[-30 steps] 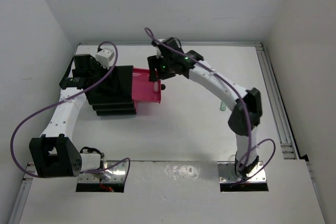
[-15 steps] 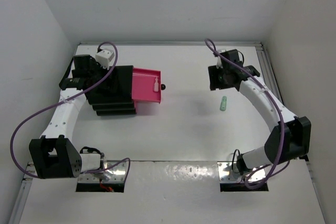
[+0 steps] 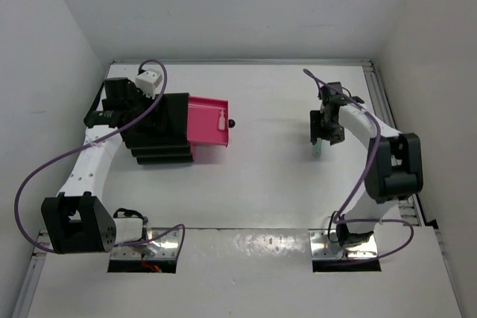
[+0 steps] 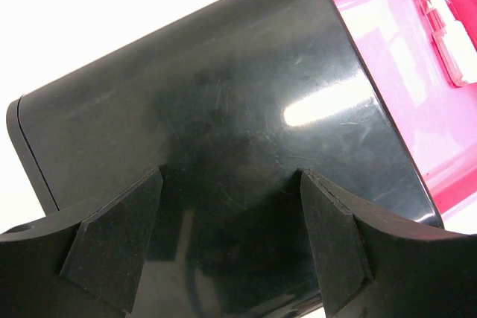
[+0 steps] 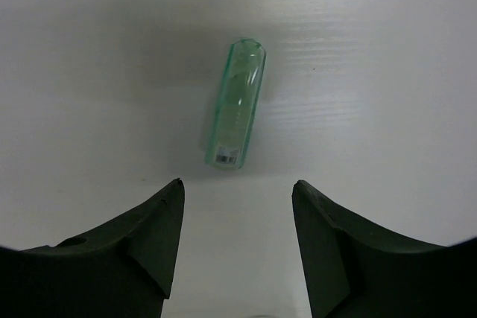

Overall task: Sort the stationery into containers
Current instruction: Pick up the stationery from the center of the board.

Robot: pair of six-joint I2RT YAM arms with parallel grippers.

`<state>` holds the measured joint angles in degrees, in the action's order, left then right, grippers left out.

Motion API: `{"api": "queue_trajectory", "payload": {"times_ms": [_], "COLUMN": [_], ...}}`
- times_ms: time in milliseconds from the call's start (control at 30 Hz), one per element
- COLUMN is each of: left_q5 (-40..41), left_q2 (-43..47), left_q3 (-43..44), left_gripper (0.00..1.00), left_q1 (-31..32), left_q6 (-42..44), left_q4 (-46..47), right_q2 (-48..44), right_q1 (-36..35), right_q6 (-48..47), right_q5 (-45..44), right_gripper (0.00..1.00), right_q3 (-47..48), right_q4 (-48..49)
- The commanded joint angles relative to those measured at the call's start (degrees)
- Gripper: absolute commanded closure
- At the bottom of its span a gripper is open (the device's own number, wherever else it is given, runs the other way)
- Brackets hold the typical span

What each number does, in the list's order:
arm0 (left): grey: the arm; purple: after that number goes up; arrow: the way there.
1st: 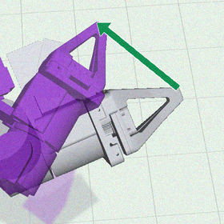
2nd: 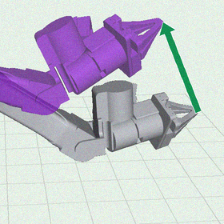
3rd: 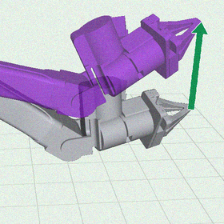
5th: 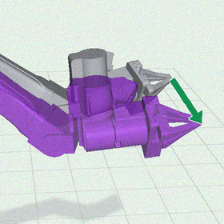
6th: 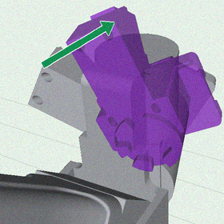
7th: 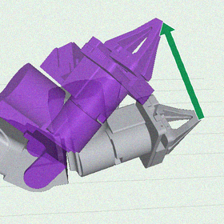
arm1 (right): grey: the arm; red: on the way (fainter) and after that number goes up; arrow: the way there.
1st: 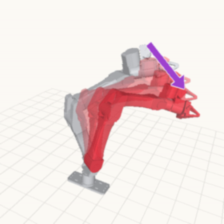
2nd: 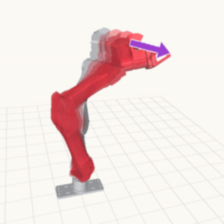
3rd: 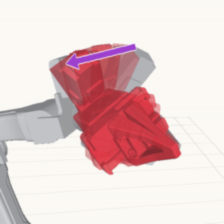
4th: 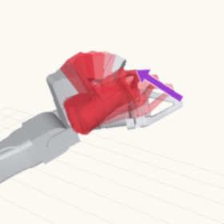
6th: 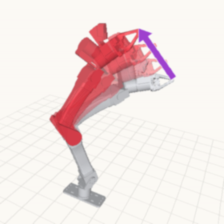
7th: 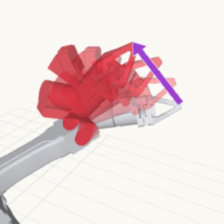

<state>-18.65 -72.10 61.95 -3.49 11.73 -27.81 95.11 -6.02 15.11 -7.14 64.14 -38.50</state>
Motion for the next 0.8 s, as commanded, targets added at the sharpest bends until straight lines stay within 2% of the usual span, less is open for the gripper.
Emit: {"api": "queue_trajectory", "payload": {"times_ms": [0, 233, 333, 533, 567, 633, 700, 767], "left_q5": [1.3, 2.7, 3.4, 4.2, 4.0, 3.6, 3.5, 3.3], "left_q2": [-0.2, -0.4, -0.4, -0.4, -0.6, -0.9, -1.0, -1.0], "left_q3": [-2.2, -1.7, -1.8, -1.6, -1.5, -1.2, -1.2, -1.4], "left_gripper": [0.19, 0.19, 0.19, 0.19, 0.19, 0.19, 0.19, 0.19], "left_q1": [-0.6, -0.7, -0.6, -0.7, -0.7, -0.7, -0.7, -0.7], "left_q6": [-0.2, -0.1, 0.1, 0.5, 0.5, 0.3, 0.2, 0.1], "left_q4": [-5.8, -6.5, -6.9, -7.2, -7.1, -7.1, -6.9, -6.6], "right_q2": [4.9, 14.0, 16.8, 19.1, 18.9, 18.4, 16.4, 14.3], "right_q1": [1.5, 2.6, 2.6, 2.6, 2.7, 2.5, 1.1, -1.9], "right_q6": [3.9, 5.2, 5.2, 5.4, 5.0, 4.8, 5.4, 7.6], "right_q5": [1.7, 6.0, 6.2, 5.2, 5.1, 6.2, 6.9, 13.1], "right_gripper": [0.41, 0.41, 0.45, 0.75, 0.88, 0.98, 1.0, 1.0], "right_q3": [1.9, 7.8, 8.7, 9.3, 9.2, 10.7, 12.9, 18.1], "right_q4": [1.9, 1.7, 1.8, 0.5, 0.2, -0.9, -2.3, -3.0]}}
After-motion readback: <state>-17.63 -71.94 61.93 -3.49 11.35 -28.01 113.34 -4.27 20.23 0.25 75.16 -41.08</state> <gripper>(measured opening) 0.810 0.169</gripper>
